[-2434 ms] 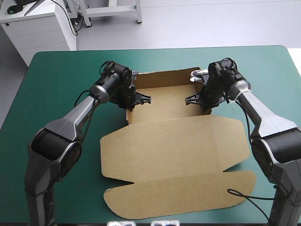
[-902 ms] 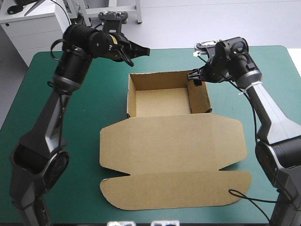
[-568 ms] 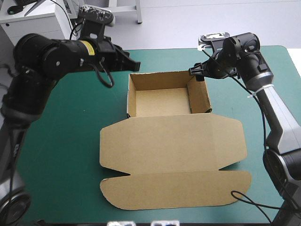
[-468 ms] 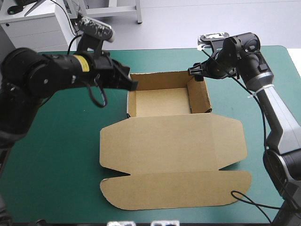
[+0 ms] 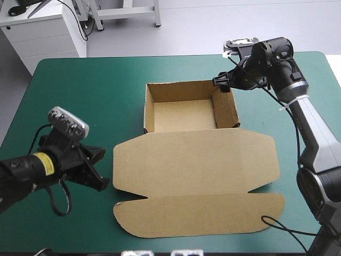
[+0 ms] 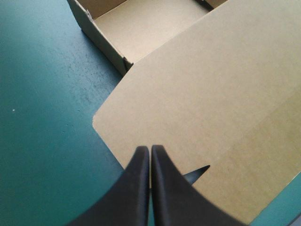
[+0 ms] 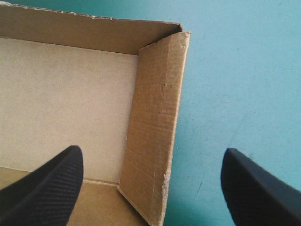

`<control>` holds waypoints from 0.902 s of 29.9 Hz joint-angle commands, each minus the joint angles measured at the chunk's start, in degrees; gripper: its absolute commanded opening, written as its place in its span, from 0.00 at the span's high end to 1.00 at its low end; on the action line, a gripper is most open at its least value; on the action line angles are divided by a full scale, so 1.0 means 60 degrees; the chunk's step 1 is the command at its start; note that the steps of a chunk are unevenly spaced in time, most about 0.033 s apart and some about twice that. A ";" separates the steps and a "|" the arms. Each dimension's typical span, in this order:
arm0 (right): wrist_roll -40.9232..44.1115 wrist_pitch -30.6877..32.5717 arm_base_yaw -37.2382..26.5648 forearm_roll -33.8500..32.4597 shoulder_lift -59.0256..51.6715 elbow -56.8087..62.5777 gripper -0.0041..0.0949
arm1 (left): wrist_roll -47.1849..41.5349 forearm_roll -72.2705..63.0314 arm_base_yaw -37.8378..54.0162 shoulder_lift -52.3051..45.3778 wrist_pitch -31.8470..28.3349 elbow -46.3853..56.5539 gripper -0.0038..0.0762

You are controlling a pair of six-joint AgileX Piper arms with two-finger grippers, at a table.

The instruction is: Fold the box

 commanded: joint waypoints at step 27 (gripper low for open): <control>0.0032 -0.1764 0.0017 -0.0202 0.0233 0.2955 0.63 | -0.0280 -0.0044 -0.0046 -0.5345 -0.4170 0.6344 0.96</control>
